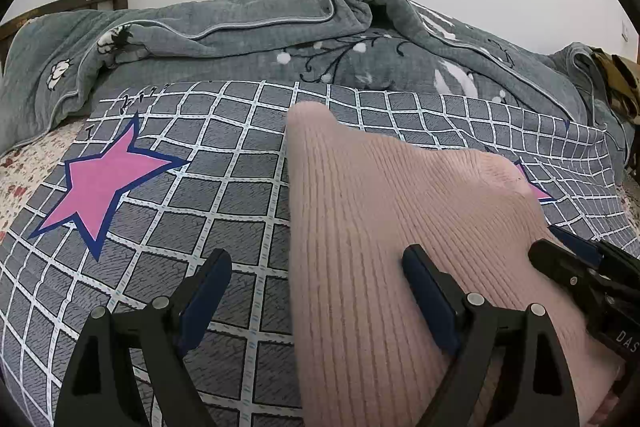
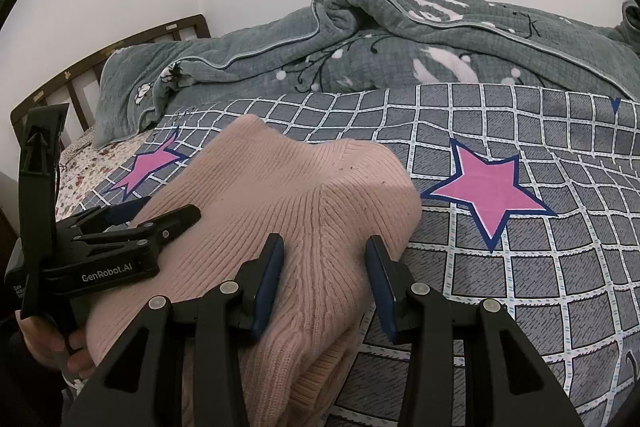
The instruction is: Fold small clothes
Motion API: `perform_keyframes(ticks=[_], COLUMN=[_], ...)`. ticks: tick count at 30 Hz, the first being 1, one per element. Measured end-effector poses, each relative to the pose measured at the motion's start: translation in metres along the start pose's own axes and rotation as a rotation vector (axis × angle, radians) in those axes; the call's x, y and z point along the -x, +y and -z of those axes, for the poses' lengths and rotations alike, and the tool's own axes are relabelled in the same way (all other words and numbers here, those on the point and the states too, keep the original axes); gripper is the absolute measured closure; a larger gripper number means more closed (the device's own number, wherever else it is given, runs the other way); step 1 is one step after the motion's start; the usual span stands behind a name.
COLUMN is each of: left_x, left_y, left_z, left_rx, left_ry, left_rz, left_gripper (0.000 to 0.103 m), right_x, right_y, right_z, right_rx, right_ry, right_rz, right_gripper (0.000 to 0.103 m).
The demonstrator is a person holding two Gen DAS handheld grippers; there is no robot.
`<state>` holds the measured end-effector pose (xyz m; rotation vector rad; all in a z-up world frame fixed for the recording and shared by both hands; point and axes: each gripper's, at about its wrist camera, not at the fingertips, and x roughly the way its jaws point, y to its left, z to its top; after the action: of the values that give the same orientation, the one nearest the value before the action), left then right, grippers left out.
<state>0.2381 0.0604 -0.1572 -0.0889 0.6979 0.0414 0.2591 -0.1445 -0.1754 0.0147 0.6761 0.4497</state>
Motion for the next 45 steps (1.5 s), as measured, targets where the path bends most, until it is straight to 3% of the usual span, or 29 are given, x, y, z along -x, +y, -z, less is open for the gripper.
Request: perform_keyframes(ticks=[27,30,37,45], left_x=[0.000,0.001,0.000,0.019], left_y=[0.001,0.005,0.031,0.016], left_z=[0.002,0.002,-0.002,-0.021], left_rx=[0.006,0.027,0.147,-0.034], left_ry=[-0.006,-0.003,0.056,0.005], left_rz=[0.002,0.029,0.187,0.110], left_gripper=[0.015,0.015,0.015,0.016], right_x=[0.001,0.003,0.015,0.018], right_y=[0.002,0.000,-0.011,-0.023], right_z=[0.001,0.001,0.000,-0.010], right_rx=[0.009,0.002,-0.052,-0.130], right_ry=[-0.005,-0.012,-0.060,-0.052], right_rz=[0.006,-0.005,-0.005,-0.024], right_gripper=[0.061,0.061,0.060,0.059])
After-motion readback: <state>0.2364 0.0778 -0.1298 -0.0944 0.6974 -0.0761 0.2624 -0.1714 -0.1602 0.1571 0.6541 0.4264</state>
